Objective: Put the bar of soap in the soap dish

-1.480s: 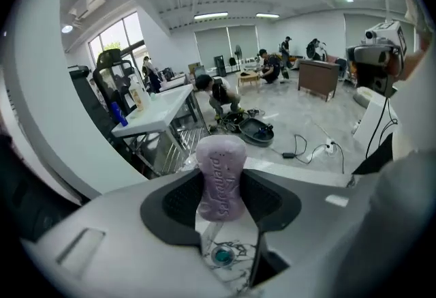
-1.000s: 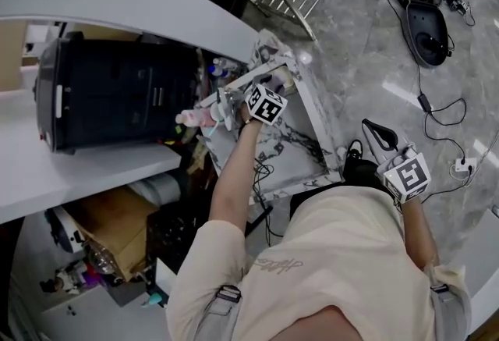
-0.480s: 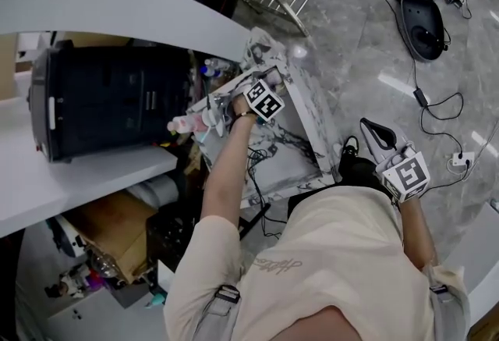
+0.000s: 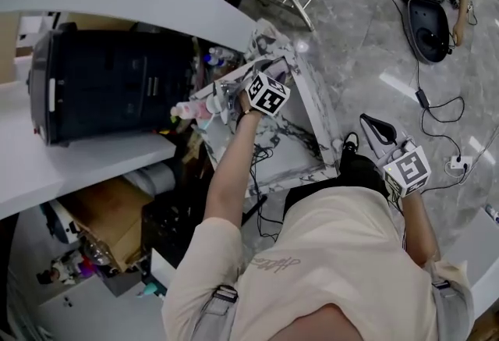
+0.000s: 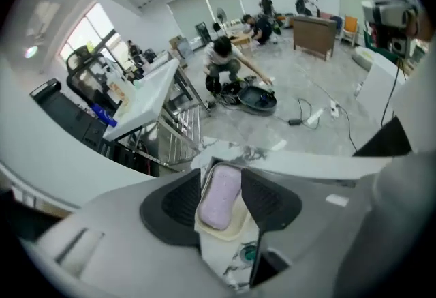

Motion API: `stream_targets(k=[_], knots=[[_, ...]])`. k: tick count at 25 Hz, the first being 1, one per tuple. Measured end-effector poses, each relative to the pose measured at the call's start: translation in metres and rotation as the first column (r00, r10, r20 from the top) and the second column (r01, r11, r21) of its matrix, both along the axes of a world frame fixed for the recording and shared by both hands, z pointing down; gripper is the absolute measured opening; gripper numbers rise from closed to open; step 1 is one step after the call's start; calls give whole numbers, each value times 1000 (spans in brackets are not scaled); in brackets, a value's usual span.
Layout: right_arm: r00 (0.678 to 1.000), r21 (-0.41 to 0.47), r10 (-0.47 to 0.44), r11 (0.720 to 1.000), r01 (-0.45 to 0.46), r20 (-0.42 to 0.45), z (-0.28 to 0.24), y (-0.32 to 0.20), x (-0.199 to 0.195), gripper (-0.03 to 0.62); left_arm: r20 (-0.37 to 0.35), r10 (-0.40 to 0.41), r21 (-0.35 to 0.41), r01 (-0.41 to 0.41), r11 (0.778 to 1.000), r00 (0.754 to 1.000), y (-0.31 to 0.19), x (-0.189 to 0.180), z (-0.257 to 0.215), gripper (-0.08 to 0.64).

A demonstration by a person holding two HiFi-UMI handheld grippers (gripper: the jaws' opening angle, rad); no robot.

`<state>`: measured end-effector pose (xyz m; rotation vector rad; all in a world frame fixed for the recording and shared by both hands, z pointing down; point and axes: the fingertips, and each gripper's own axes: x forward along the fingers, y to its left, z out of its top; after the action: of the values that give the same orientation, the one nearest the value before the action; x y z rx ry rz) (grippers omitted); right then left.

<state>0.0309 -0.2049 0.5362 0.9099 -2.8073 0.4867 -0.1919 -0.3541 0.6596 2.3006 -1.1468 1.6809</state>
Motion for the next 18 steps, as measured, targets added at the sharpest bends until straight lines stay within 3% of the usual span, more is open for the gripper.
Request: stream_targets(k=[2,3,7,10,12,15,18], knots=[[1000,21,-11,1000,11,-8,-6,-1,-7,0,-148,-73,64,83,994,986,1,12,-24,206],[1000,30,-14,999,14,-12,-9,-1,-11,0,-231,-110,80,131,988,967,5,17,-35,202],[1000,58,-23,998,24,-16,-26,9,-28,0,-512,-245,37,306,951,823,39,25,-67,140],[998,72,-52,996,54,-24,-36,13,-39,0,-615,-285,41,391,920,735,68,20,-85,118],[997,83,-70,994,71,-15,-44,15,-46,0,-658,-303,39,432,901,690,95,15,-92,36],[996,121,-85,989,85,-4,-58,19,-59,0,-711,-318,38,485,874,628,132,6,-105,22],[996,158,-91,983,91,-3,-70,22,-72,0,-776,-320,37,545,838,544,160,-5,-126,12]])
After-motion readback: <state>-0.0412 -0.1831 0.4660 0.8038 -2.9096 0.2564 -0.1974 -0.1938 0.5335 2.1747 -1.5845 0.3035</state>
